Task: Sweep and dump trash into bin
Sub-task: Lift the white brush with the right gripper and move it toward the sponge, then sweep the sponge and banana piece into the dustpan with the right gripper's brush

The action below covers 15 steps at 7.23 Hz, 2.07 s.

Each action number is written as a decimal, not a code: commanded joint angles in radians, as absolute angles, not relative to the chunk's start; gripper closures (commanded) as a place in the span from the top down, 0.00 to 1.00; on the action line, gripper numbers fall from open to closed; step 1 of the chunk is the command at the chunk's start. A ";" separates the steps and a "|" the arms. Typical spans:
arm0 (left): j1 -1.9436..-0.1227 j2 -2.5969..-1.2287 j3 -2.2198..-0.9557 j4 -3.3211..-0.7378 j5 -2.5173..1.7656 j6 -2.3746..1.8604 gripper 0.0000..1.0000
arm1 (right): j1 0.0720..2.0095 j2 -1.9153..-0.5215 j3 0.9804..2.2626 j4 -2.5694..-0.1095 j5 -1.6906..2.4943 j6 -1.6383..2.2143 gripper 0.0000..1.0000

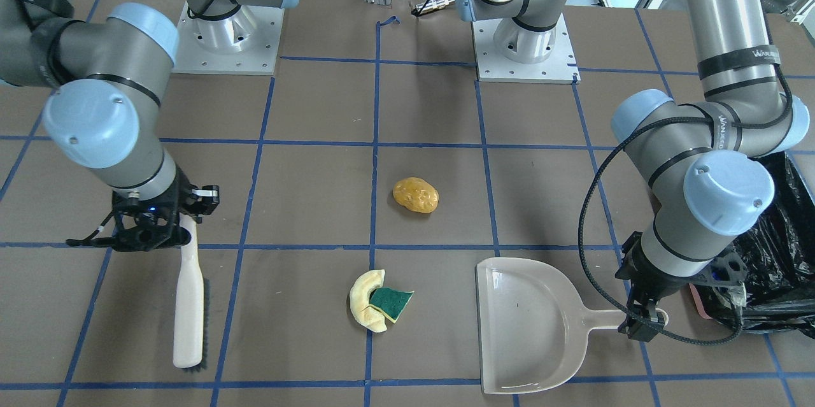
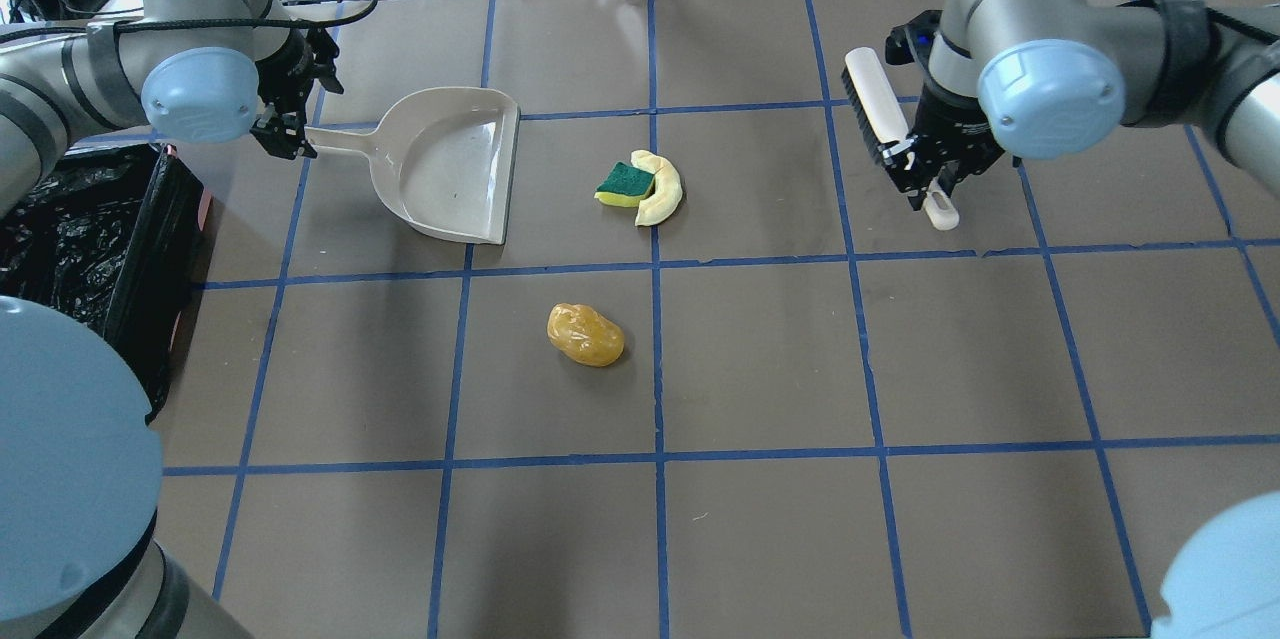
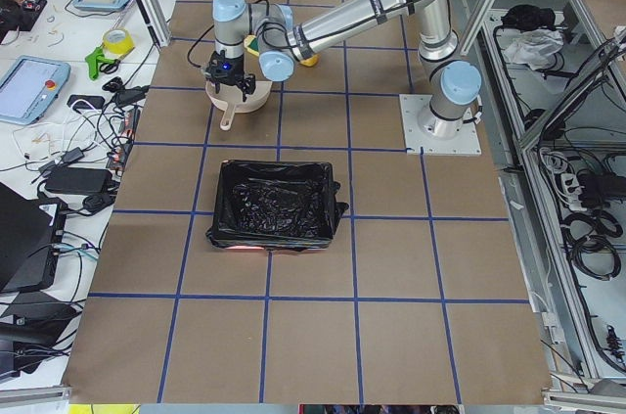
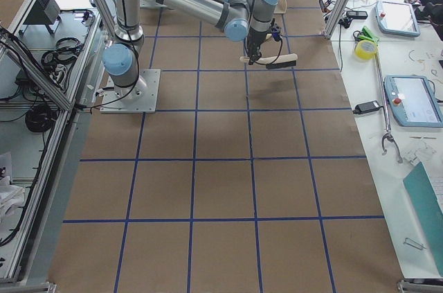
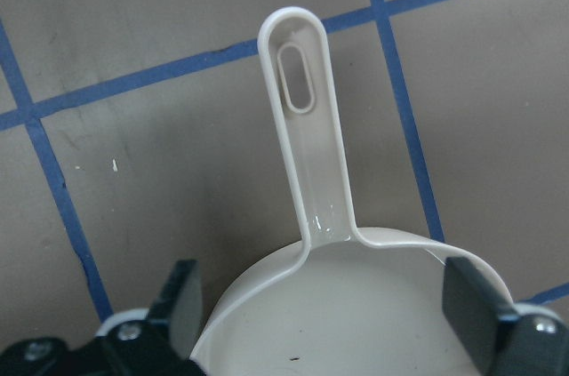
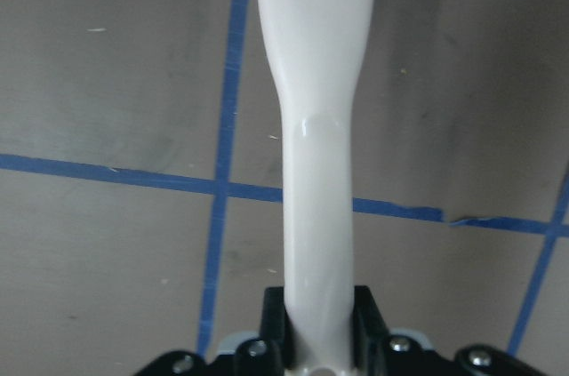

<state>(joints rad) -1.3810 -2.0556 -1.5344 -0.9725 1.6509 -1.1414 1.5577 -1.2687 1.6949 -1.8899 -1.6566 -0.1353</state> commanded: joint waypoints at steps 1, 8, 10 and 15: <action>-1.361 -2.106 -1.523 -0.948 1.667 -1.146 0.97 | 1.727 -1.221 1.689 -1.898 -1.613 0.135 0.11; -1.356 -2.161 -1.509 -0.904 1.651 -1.215 0.00 | 1.954 -1.048 1.551 -1.902 -1.412 0.405 0.06; -1.358 -2.149 -1.509 -0.904 1.650 -1.203 0.00 | 2.003 -0.968 1.421 -1.902 -1.372 0.455 0.06; -1.364 -2.155 -1.517 -0.902 1.703 -1.218 0.00 | 2.069 -0.867 1.261 -1.931 -1.211 0.537 0.06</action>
